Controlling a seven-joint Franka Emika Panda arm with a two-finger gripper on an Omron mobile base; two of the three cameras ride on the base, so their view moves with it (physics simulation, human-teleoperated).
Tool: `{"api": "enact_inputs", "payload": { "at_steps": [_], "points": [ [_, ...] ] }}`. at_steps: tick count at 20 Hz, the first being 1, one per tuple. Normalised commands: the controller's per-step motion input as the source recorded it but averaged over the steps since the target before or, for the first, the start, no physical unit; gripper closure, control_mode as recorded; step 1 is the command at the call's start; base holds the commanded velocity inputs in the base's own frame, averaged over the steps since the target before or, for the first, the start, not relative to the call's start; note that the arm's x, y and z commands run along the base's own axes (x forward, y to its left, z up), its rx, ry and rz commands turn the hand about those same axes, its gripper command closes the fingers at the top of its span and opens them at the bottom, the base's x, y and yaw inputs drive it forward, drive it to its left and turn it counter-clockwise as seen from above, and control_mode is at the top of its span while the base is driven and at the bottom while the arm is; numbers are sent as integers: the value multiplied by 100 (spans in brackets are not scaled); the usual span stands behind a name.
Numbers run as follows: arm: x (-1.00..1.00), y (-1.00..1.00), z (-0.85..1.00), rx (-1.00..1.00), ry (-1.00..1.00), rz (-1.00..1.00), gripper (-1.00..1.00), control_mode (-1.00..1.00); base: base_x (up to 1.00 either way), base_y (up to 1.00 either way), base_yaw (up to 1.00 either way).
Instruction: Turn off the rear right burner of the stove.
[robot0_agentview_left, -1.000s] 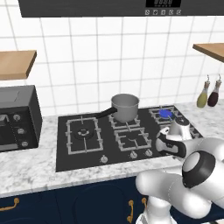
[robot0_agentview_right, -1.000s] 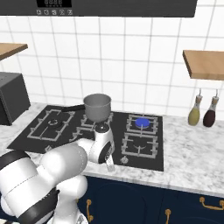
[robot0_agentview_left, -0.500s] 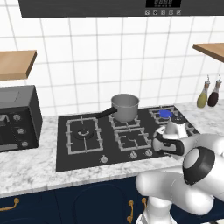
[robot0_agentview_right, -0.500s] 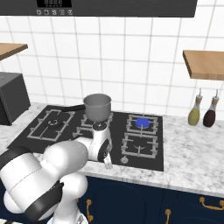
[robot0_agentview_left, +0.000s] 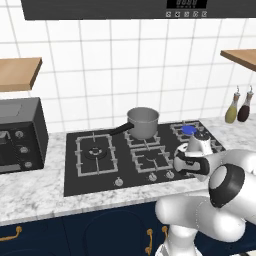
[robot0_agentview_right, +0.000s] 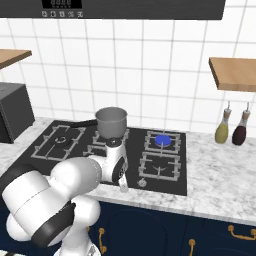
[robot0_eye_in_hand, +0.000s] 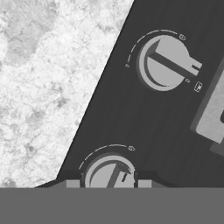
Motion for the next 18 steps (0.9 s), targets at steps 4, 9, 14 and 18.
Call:
{"api": "enact_inputs", "payload": {
  "at_steps": [4,9,14,18],
  "points": [
    [0,0,0,0,0,0,100,-100,0,0,0],
    [0,1,-11,0,0,-14,100,-100,0,0,0],
    [0,0,-31,0,0,-30,100,-100,0,0,0],
    [0,0,-37,3,0,-32,100,-100,0,0,0]
  ]
}}
